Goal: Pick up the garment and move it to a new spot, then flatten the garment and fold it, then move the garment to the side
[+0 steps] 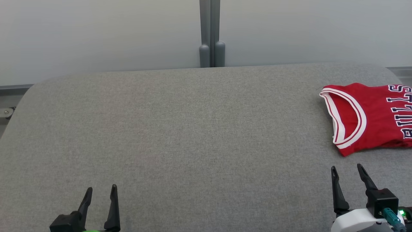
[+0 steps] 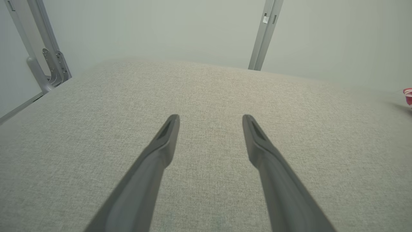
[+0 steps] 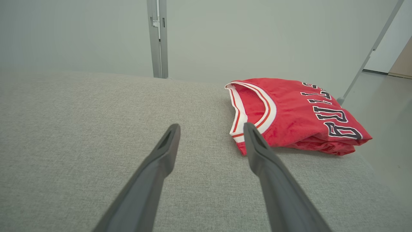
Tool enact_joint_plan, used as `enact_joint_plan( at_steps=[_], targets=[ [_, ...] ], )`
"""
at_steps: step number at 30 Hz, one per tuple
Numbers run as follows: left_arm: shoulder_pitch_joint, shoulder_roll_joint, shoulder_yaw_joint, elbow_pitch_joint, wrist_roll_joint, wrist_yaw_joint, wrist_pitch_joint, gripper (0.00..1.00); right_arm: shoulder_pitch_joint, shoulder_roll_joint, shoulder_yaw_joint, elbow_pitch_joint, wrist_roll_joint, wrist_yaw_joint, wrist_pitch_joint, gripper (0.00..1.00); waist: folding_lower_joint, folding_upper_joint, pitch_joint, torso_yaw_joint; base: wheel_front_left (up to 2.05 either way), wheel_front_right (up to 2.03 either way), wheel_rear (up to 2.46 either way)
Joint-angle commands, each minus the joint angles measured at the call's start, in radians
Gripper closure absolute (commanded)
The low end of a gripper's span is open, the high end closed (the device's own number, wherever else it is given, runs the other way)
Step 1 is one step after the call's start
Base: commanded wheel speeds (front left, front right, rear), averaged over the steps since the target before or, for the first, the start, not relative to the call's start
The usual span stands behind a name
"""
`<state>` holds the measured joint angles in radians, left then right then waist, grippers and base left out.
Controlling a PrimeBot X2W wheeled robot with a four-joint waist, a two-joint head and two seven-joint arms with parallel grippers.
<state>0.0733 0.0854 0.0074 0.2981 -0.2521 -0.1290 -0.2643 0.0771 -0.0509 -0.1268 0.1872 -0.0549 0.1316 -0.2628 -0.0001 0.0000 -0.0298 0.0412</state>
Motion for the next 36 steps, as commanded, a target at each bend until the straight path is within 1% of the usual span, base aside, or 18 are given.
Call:
enact_joint_plan(
  at_steps=[1,8,14,35,36],
  targets=[
    [-0.007,0.012,-0.006,-0.002,-0.007,-0.003,0.001,0.00,0.003,-0.001,0.001,-0.006,0.001,-0.002,-0.002,0.00,0.0001,0.0000,-0.001,0.000,0.00,0.00,0.00],
    [-0.001,0.031,-0.029,-0.003,-0.032,-0.001,0.001,0.00,0.019,-0.001,0.000,-0.008,0.012,-0.002,-0.002,0.00,0.0001,0.0000,-0.007,-0.008,0.00,0.00,0.00],
    [-0.002,0.035,-0.038,0.002,-0.037,-0.001,0.001,0.00,0.018,0.000,0.003,-0.002,0.012,-0.002,-0.002,0.00,0.0001,0.0000,-0.010,-0.016,0.00,0.00,0.00],
    [-0.010,0.028,-0.048,0.007,-0.042,-0.003,0.000,0.00,-0.001,0.000,0.008,0.001,0.005,0.000,0.000,0.00,0.0001,0.0000,-0.010,-0.017,0.00,0.00,0.00],
    [0.013,0.022,-0.049,0.024,-0.040,-0.003,0.000,1.00,0.014,0.006,0.008,0.017,0.006,0.000,0.001,1.00,0.0001,0.0000,-0.010,-0.017,0.00,0.00,0.00]
  ],
)
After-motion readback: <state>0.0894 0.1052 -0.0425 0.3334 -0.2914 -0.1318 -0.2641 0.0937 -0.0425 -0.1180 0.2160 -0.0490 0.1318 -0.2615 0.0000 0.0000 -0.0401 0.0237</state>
